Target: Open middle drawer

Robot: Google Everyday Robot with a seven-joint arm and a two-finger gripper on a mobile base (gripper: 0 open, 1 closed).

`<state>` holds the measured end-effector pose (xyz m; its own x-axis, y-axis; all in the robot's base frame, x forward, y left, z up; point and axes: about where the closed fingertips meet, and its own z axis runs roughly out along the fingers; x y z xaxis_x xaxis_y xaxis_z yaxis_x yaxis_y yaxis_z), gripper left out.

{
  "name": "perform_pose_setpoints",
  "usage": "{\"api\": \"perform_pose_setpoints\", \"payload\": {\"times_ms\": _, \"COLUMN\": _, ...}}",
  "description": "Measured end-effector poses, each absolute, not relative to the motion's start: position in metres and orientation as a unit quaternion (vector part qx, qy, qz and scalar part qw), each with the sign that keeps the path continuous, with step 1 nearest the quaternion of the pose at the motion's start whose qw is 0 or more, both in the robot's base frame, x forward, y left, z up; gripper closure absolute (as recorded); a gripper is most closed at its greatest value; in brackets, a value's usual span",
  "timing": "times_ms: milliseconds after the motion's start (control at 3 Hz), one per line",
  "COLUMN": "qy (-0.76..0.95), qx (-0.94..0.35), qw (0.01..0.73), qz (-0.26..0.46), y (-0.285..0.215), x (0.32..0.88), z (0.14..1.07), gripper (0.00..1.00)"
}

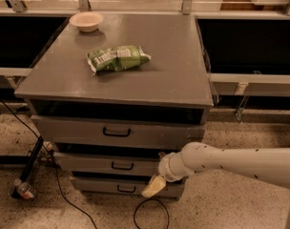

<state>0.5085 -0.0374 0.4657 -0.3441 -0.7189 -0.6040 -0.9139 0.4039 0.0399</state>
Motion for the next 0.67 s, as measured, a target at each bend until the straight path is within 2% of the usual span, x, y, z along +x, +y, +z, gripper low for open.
{"api": "perform_pose_setpoints", "payload": {"times_ms": 667, "qy": 0.797, "qx": -0.502, "qw": 0.281, "qz": 0.185, "y": -0.0269, "x": 0.5231, "z": 0.4704, "gripper": 0.00}}
